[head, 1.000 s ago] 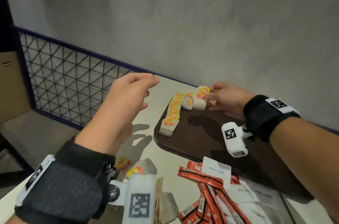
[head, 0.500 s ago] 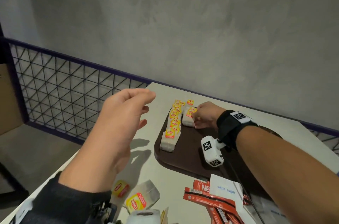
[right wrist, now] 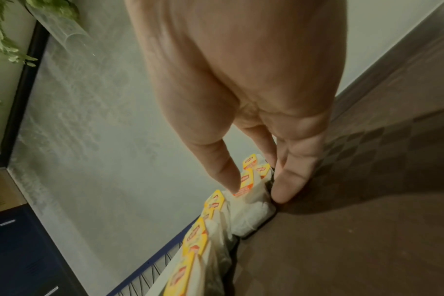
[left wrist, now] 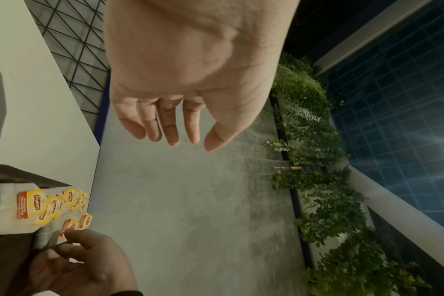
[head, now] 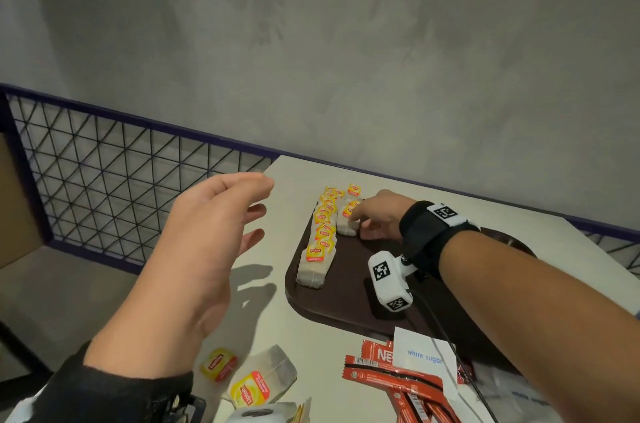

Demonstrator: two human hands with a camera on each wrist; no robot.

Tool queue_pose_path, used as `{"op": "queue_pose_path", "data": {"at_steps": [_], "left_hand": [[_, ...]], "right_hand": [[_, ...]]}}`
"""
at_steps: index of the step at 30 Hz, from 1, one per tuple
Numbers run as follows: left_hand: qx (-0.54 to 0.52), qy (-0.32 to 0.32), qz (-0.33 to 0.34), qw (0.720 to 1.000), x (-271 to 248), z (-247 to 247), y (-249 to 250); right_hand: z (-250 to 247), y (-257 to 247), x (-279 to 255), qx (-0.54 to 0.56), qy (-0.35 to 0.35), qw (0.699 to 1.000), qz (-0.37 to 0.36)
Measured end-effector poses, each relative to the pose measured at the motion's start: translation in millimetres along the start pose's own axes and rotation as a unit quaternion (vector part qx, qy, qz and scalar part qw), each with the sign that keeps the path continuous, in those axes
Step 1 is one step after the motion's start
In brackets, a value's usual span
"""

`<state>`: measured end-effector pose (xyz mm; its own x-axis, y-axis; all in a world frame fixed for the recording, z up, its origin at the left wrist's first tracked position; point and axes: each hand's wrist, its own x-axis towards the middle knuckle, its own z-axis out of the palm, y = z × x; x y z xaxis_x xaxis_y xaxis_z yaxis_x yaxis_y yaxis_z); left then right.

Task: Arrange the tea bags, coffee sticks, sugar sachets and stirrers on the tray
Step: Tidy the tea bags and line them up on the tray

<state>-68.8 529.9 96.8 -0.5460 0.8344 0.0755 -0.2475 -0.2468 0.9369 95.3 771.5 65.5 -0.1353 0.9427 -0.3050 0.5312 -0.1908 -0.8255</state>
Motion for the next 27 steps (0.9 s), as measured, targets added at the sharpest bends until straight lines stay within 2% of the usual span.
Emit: {"op": "queue_pose_path", "data": {"at_steps": [11, 22, 27], "left_hand": [[0.006, -0.004, -0.001, 1.0, 1.4, 1.1, -5.2], [0.013, -0.004, -0.003, 1.0, 1.7, 1.7, -9.9], [0.019, -0.004, -0.003, 1.0, 1.9, 1.3, -11.3]], "right_hand": [[-1.1, 10.0, 12.8, 0.012, 0.015, 1.0, -0.01], [-0.6, 13.4, 24.5, 0.105, 0.014, 0.994, -0.001], [0.3, 14.3, 30.0, 0.09, 0.016, 0.996, -0.001]]}}
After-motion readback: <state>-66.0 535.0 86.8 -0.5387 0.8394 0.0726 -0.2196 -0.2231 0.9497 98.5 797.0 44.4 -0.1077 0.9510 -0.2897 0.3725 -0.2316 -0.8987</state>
